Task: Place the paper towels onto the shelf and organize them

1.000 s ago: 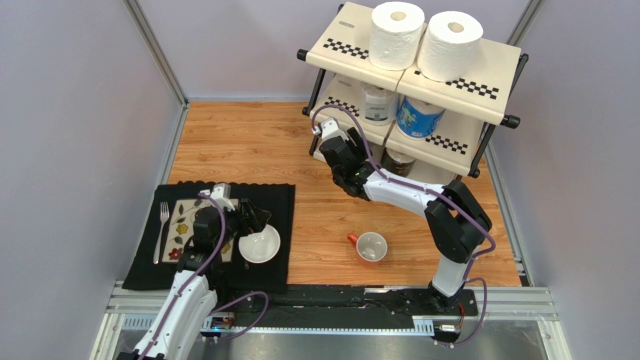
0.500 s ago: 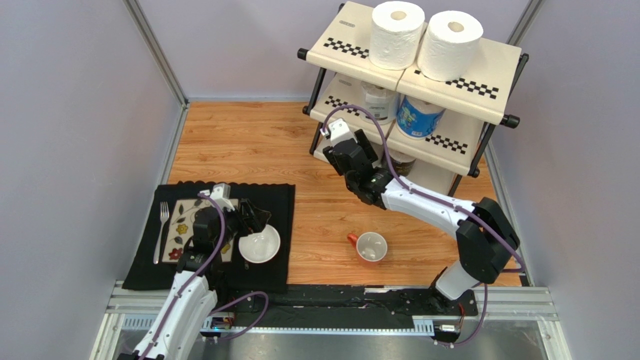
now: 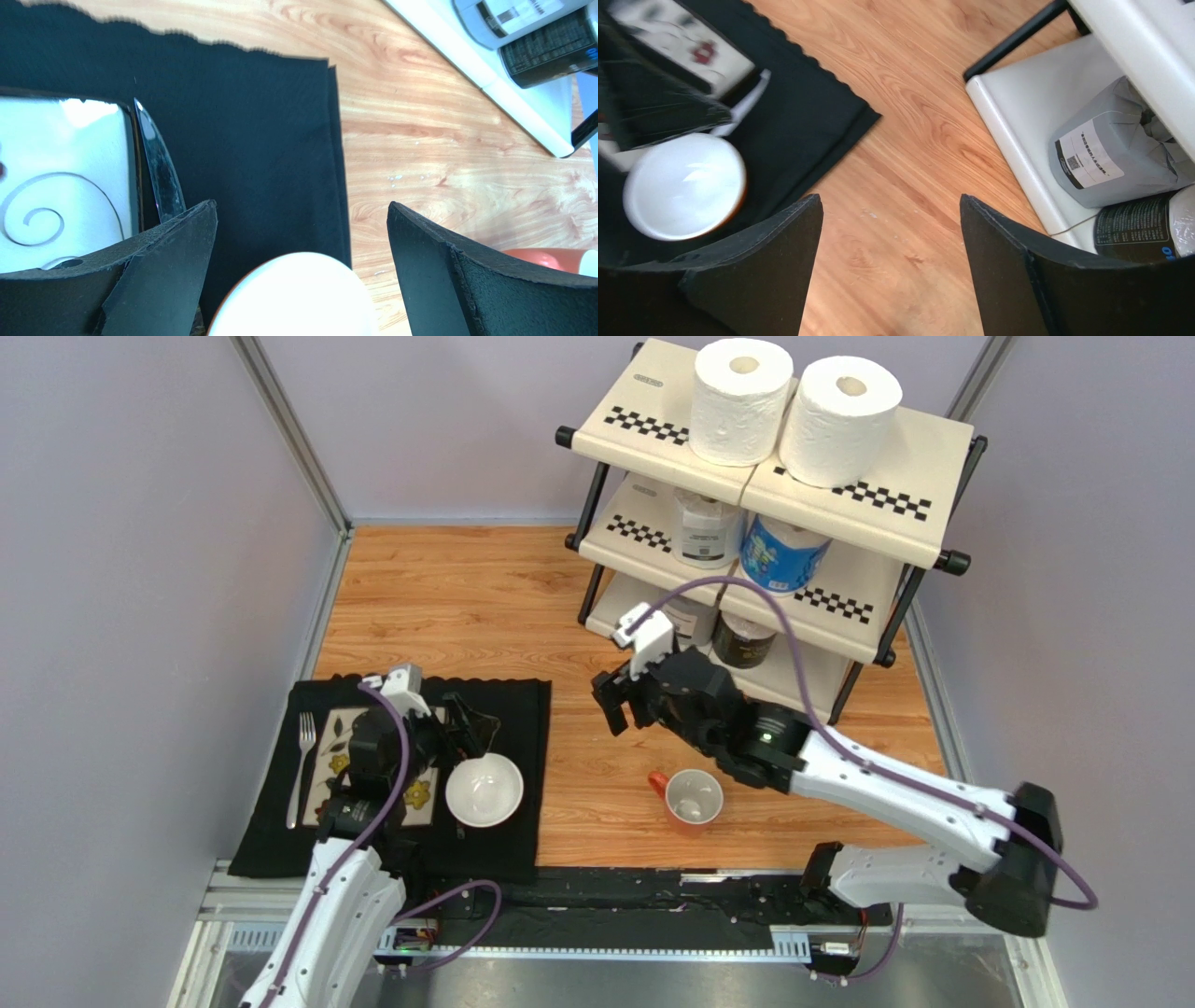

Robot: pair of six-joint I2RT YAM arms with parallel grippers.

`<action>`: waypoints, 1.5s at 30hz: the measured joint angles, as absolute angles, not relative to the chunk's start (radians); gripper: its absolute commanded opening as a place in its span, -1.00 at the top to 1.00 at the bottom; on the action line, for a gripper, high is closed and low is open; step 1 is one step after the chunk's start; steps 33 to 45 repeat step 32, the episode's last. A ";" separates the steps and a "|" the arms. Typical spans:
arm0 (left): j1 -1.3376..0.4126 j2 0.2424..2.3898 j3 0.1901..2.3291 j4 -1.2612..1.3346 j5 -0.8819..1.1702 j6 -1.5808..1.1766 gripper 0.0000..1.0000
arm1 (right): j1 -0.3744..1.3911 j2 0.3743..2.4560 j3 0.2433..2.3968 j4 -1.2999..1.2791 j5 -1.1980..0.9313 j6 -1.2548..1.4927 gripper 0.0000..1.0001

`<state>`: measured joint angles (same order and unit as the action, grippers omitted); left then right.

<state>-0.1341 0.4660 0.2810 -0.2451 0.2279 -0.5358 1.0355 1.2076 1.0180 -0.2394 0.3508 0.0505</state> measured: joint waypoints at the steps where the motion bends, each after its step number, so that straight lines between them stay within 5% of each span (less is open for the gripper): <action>1: -0.134 0.469 0.301 -0.257 0.226 -0.530 -0.98 | 1.045 1.151 1.009 -0.250 0.338 0.066 -0.66; 6: -0.134 0.483 0.405 -0.321 0.188 -0.496 -0.98 | 1.065 0.853 0.982 -0.326 0.364 0.139 -0.98; 23: -0.134 0.357 0.446 -0.458 0.086 -0.419 -0.98 | 1.066 0.030 0.768 -0.561 0.824 0.326 -0.99; 45: -0.134 0.279 0.431 -0.506 0.046 -0.420 -0.98 | 1.066 0.002 0.786 -0.674 0.942 0.364 -0.99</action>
